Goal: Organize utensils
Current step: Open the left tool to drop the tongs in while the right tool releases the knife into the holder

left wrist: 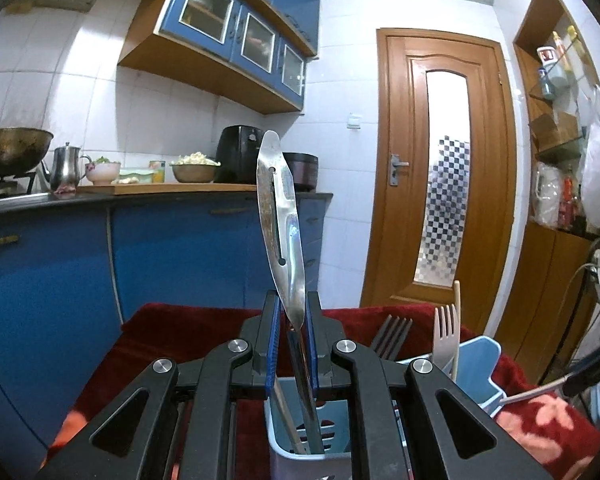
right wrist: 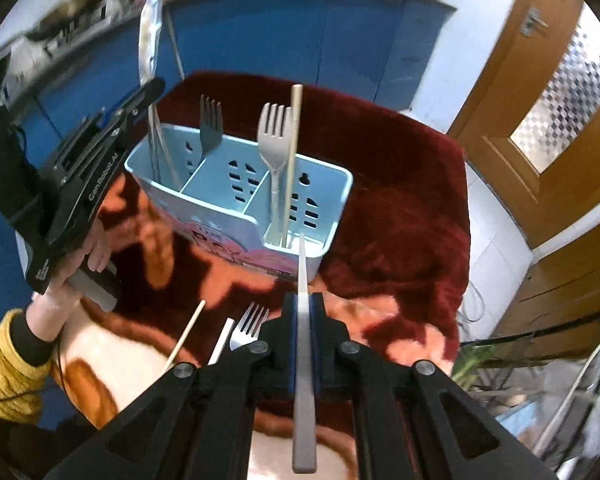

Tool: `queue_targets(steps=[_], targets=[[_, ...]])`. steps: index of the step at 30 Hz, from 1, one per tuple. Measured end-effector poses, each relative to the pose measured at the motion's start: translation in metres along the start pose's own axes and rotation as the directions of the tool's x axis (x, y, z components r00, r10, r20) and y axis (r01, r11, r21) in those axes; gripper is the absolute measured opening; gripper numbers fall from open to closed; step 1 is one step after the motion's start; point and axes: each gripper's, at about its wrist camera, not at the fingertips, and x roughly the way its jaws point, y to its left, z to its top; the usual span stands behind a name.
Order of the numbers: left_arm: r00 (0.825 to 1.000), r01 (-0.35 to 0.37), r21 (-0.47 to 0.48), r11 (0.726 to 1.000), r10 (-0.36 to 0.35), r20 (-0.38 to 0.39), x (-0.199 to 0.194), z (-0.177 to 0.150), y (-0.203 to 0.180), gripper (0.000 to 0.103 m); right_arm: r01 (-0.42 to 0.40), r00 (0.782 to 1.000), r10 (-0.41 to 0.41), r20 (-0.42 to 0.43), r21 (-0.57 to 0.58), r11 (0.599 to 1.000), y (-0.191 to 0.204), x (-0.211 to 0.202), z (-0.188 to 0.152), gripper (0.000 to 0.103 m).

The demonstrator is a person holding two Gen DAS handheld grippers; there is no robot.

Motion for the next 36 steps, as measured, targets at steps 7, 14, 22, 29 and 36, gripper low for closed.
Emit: queue_targets(steps=[7,14,22,29,36], targets=[[1.000,0.015,-0.003,1.000,-0.015,-0.022,0.005,-0.003,0.005,0.012,0.075,0.992,-0.084,-0.096,-0.095,0.993,0.019,0.025,0.045,0.007],[1.000,0.030,-0.009,1.000,-0.030,0.000,0.000,-0.001,0.009,0.032,0.053,0.999,-0.053,0.014,-0.022,0.998,0.007,0.014,0.072,0.015],[0.999,0.041,-0.026,0.999,-0.041,-0.010,-0.004,0.006,0.010,0.032,-0.003,0.979,-0.006,0.206,0.042,0.999,0.002,-0.019,0.057,0.019],[0.997,0.049,-0.008,0.999,-0.050,-0.060,-0.018,0.016,0.002,0.033,-0.053,0.952,0.025,0.306,0.084,0.995,0.001,-0.036,0.020,0.024],[0.991,0.045,0.038,0.998,-0.039,-0.130,-0.050,0.016,-0.008,0.037,-0.128,0.923,0.075,0.376,0.116,0.985,0.006,-0.045,-0.020,0.027]])
